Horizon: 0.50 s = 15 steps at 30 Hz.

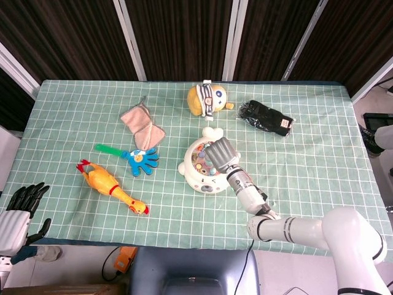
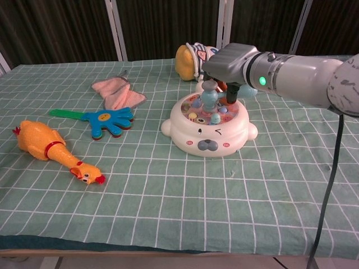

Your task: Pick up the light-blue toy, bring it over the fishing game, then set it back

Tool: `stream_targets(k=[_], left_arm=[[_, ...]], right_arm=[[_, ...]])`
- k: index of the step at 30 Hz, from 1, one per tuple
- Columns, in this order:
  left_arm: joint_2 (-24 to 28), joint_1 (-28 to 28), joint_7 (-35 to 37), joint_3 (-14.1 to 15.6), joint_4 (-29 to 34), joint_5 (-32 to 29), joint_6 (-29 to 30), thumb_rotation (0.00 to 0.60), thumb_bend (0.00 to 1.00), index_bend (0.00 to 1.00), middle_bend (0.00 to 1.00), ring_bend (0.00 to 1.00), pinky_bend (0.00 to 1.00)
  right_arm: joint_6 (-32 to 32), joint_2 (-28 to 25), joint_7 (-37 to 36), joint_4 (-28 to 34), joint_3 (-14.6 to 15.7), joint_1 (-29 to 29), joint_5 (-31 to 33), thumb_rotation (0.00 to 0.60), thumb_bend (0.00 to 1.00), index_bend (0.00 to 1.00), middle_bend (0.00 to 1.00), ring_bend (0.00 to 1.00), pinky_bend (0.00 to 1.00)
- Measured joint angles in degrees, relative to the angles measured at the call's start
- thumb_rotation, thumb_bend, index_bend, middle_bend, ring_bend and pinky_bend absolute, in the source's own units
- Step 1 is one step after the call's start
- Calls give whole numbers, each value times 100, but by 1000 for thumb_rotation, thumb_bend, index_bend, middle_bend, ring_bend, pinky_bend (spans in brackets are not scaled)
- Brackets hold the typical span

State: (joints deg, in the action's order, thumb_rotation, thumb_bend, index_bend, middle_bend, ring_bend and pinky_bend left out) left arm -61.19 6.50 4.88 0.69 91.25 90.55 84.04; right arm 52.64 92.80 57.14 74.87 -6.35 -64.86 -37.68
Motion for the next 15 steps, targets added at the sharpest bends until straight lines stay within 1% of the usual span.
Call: stream_targets(k=[3,8,15], left_arm=[[1,-8,2,-1,4,4,17,600,413,51,30,0,24],[-1,-15,-11,6,11,15,21,600,414,51,30,0,24],[0,6,2,-6,-1,-37,-39,600,413,51,30,0,24]], right_arm=[[38,-25,-32,27,-23,6,-8,600,529,1000,694,731,854],[141,-100,-247,51,-155,44,-73,600,530,1000,694,731,855],[60,22,-416,-271,-317,-1,-58,600,529,1000,694,731,855]])
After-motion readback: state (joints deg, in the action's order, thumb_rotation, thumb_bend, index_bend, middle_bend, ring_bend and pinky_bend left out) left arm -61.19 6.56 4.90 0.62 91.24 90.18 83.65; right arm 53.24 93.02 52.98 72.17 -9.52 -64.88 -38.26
